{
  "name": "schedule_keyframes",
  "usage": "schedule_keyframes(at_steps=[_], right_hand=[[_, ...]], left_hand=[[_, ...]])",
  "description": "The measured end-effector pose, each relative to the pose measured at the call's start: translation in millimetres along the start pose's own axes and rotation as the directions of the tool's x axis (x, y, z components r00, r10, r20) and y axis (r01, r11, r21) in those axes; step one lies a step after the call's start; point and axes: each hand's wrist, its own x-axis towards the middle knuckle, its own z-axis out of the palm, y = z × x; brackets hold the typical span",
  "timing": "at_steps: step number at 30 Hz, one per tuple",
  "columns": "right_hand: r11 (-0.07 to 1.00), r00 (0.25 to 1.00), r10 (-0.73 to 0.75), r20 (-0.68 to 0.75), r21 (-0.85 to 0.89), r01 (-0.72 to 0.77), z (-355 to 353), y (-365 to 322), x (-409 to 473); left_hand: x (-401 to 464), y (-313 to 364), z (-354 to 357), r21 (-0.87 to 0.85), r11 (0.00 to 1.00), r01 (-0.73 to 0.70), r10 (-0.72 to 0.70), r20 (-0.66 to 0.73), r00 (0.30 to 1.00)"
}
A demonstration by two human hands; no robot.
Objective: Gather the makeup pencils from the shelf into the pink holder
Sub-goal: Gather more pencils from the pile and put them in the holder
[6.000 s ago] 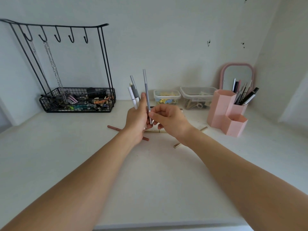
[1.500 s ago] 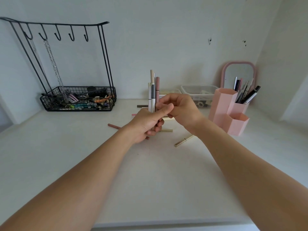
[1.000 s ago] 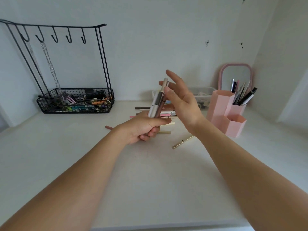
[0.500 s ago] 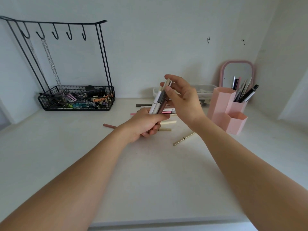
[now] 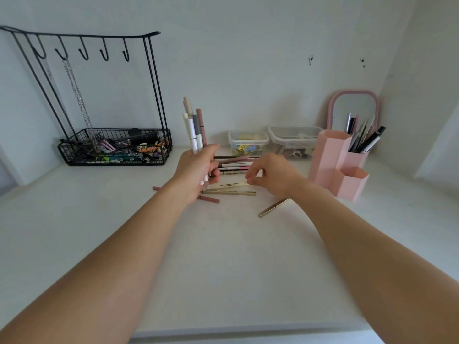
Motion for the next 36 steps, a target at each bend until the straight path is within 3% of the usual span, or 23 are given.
schedule_keyframes(at_steps=[4,9,12,14,17,21,24,30,34,35,36], right_hand=[[0.997,0.999,0.018,0.049,-0.072,-0.014,-1,0,0],[0.997,0.998,0.052,0.033,-0.058,-0.050,1,3,3],[0.992,0.997,0.070,-0.021,0.111,-0.067,-1,1,5],[0.945,0.996,0.085,-0.013,0.319,-0.076,-2,-6,4],[0.789,0.997,0.064,0.037,0.611,-0.073,-2,-18,0],[0.598,0.996,0.009,0.090,0.798,-0.078,1,-31,-4],[0.551,0.997,0.003,0.080,0.832,-0.069,5,-37,-6],[0.562,0.998,0.062,-0.013,0.827,-0.024,14,-43,-9],[0.442,0.993,0.116,0.030,0.894,-0.078,7,-35,-5],[0.481,0.984,0.178,-0.008,0.873,-0.080,4,-28,-2],[0.600,0.969,0.234,-0.076,0.795,-0.083,2,-20,2]], left_hand=[[3,-1,-4,0.051,0.999,-0.007,0.014,-0.129,0.992],[3,-1,-3,0.013,1.000,0.027,-0.026,-0.113,0.993],[3,-3,-1,-0.023,0.999,0.047,-0.048,-0.071,0.996],[0,-5,2,-0.046,0.998,0.051,-0.052,-0.020,0.998],[-7,-4,9,-0.059,0.997,0.052,-0.050,0.035,0.998],[-13,-3,16,-0.077,0.997,0.027,-0.023,0.051,0.998],[-15,-5,18,-0.071,0.997,-0.015,0.019,0.050,0.999],[-13,-9,19,-0.018,0.998,-0.052,0.052,-0.001,0.999],[-9,-6,14,-0.009,0.999,-0.043,0.042,-0.086,0.995],[-8,-4,11,-0.022,0.999,-0.037,0.035,-0.111,0.993],[-6,-2,8,-0.039,0.999,-0.031,0.026,-0.131,0.991]])
